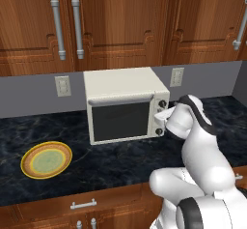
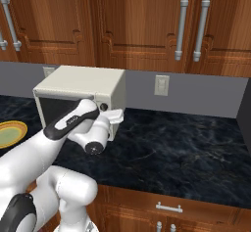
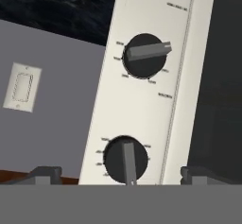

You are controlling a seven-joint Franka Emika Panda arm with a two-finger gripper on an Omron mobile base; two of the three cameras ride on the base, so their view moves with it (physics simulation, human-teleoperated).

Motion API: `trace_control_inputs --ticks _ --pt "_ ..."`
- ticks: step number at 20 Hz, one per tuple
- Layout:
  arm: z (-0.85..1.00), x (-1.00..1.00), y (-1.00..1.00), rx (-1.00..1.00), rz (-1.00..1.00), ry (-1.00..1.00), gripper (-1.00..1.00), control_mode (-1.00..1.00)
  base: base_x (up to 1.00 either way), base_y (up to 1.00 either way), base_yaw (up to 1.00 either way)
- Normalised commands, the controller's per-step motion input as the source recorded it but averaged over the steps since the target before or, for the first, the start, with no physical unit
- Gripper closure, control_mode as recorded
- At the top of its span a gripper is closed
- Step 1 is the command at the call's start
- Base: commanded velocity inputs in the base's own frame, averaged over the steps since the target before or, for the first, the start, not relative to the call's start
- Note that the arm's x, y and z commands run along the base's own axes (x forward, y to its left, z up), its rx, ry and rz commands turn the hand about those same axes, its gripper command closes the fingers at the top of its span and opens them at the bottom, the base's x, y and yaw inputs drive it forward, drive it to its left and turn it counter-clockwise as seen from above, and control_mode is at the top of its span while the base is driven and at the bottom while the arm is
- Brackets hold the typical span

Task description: Pull the toaster oven rack outwards. Pick up the baguette from the plate and place it on the toaster oven rack. Close the toaster oven door fully and set the temperature to the lowest setting.

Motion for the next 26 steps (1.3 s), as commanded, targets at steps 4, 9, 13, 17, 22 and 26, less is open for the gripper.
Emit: trace_control_inputs --ticks 4,9,13,17,22,26 --pt "-0.08 0.00 0.01 0.00 0.00 0.00 -1.00 -1.00 0.00 0.00 0.00" --pt "-0.02 0.04 0.02 0.00 0.00 0.00 -1.00 -1.00 0.00 0.00 0.00" --pt "0.00 0.08 0.05 0.00 0.00 0.00 -1.00 -1.00 0.00 0.00 0.00" --pt "0.00 0.12 0.04 0.00 -0.01 0.00 -1.00 -1.00 0.00 0.00 0.00" --pt "-0.04 0.18 0.05 0.00 0.00 0.00 -1.00 -1.00 0.00 0.00 0.00" --pt "-0.09 0.18 0.00 0.00 0.00 0.00 -1.00 -1.00 0.00 0.00 0.00"
